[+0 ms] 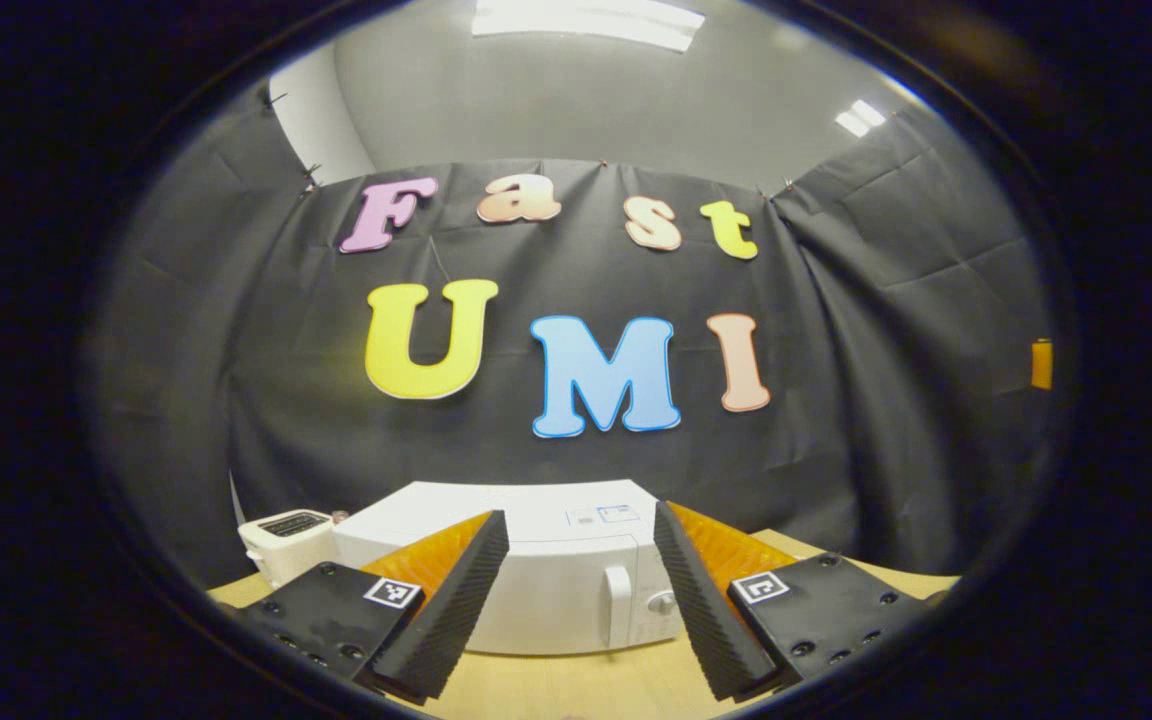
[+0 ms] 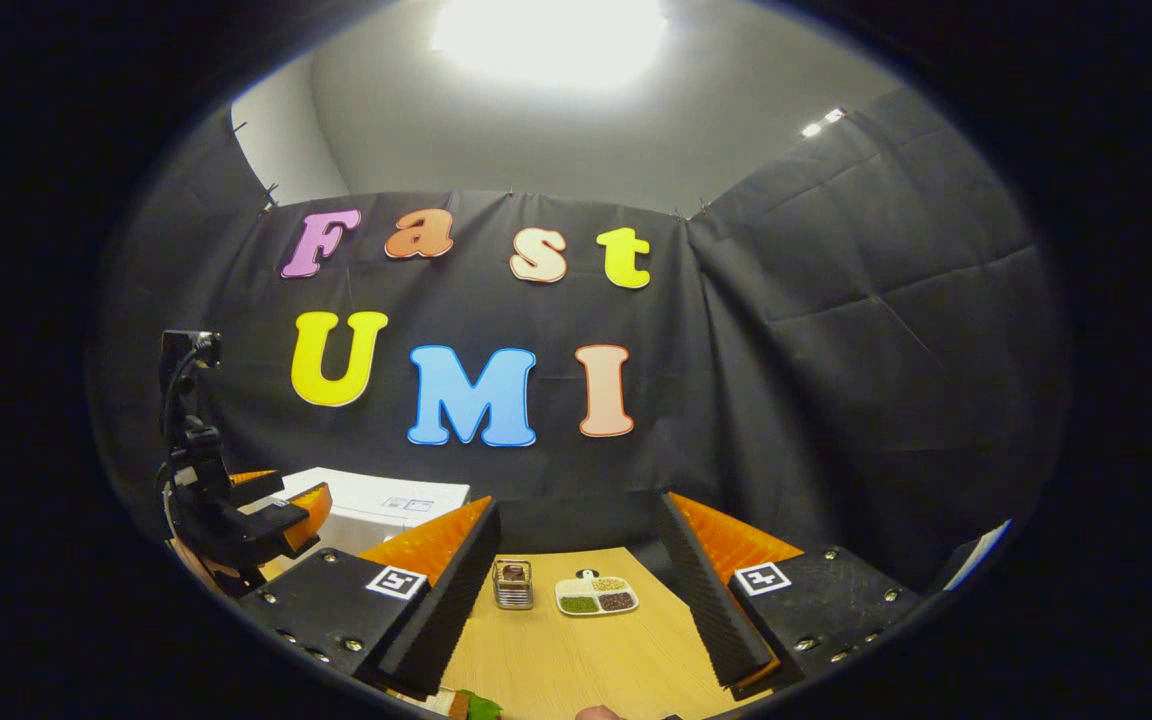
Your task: Open the microwave oven with the left hand, put the food in, and close the microwave oven.
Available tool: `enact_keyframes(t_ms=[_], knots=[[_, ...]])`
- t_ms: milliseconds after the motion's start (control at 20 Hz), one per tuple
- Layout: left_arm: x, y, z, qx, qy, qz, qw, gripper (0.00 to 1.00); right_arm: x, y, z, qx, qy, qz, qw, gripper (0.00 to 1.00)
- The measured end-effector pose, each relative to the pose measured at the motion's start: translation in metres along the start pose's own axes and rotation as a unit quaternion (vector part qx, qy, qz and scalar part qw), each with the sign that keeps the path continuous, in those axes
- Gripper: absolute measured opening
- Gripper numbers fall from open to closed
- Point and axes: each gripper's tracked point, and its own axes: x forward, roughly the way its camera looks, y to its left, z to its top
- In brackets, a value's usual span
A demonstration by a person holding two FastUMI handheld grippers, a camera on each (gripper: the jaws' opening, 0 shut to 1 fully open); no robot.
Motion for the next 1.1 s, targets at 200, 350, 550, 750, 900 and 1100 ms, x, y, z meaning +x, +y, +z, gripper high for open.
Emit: enact_keyframes(t_ms=[200,350,550,750,900,1100], knots=[[0.036,-0.008,-0.045,0.001,0.027,-0.016,1.0,0.97,-0.005,-0.006,-0.004,-0.017,0.009,-0.038,0.999,0.96],[0.062,-0.016,-0.078,0.009,0.051,-0.029,0.998,0.97,-0.008,-0.01,-0.011,-0.027,0.022,-0.061,0.997,0.96],[0.082,-0.028,-0.123,0.008,0.091,-0.046,0.995,0.97,-0.013,-0.012,-0.018,-0.033,0.036,-0.083,0.995,0.96],[0.094,-0.034,-0.154,0.009,0.123,-0.05,0.991,0.97,-0.017,-0.014,-0.019,-0.038,0.044,-0.094,0.994,0.96],[0.101,-0.043,-0.169,0.018,0.134,-0.057,0.989,0.88,-0.022,-0.019,-0.02,-0.044,0.047,-0.1,0.993,0.96],[0.114,-0.047,-0.172,0.04,0.13,-0.051,0.989,0.55,-0.027,-0.024,-0.024,-0.048,0.055,-0.102,0.992,0.96]])
